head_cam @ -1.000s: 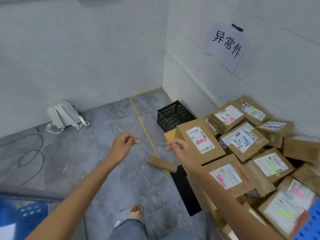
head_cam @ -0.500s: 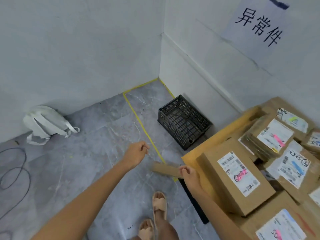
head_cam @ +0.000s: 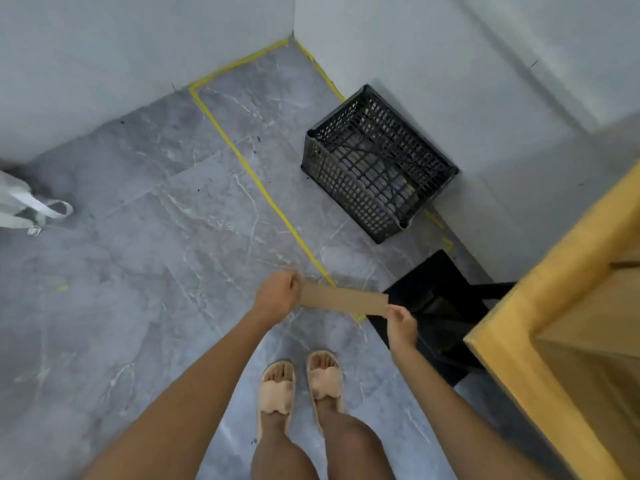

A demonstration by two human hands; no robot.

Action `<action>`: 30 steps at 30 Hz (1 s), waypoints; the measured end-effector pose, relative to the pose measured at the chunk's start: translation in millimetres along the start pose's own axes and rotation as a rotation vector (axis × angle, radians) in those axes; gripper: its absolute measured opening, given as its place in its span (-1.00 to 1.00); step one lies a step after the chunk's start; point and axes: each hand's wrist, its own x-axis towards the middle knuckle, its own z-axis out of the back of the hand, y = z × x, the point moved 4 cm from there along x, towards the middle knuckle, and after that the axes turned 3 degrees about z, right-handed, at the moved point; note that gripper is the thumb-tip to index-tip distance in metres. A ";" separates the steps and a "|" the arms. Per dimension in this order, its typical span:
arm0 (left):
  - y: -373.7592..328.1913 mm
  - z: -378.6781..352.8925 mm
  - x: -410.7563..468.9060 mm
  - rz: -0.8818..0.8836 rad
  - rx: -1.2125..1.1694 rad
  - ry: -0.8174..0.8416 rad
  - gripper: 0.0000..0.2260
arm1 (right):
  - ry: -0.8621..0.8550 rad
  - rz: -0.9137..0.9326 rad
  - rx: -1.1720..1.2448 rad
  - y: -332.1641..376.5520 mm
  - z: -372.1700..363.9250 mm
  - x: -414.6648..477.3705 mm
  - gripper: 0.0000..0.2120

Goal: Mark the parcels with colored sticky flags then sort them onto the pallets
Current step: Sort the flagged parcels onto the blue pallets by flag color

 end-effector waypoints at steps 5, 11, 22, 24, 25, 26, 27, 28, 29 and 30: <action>78.5 -60.6 87.4 0.047 0.012 -0.008 -0.79 | -0.100 -0.020 -0.045 -60.1 -32.3 100.3 -0.78; 152.6 -170.1 165.2 0.045 -0.028 0.130 -0.44 | -0.063 0.049 -0.179 -122.4 -69.4 196.5 -0.56; 199.1 -260.9 200.1 -0.073 -0.332 0.044 -0.22 | 0.129 0.022 0.000 -183.4 -115.6 270.9 -0.22; 194.0 -243.4 196.3 -0.082 -0.374 -0.074 -0.24 | 0.077 0.119 0.005 -166.5 -114.9 261.3 -0.32; 188.3 -228.8 191.7 -0.074 -0.387 -0.130 -0.27 | 0.051 0.173 0.014 -155.0 -113.4 255.3 -0.36; 181.6 -212.8 186.2 -0.072 -0.394 -0.189 -0.30 | 0.035 0.214 0.017 -140.2 -112.0 245.6 -0.39; 174.0 -193.8 178.7 -0.083 -0.401 -0.252 -0.34 | 0.026 0.254 0.022 -125.1 -110.9 235.7 -0.41; 166.5 -172.8 170.1 -0.096 -0.395 -0.311 -0.36 | 0.019 0.283 0.026 -109.8 -110.2 223.8 -0.42; 160.1 -150.1 160.6 -0.105 -0.390 -0.363 -0.37 | 0.021 0.315 0.038 -94.6 -110.1 210.8 -0.43; 154.0 -126.0 150.0 -0.113 -0.388 -0.406 -0.37 | 0.028 0.342 0.051 -78.1 -109.5 195.3 -0.43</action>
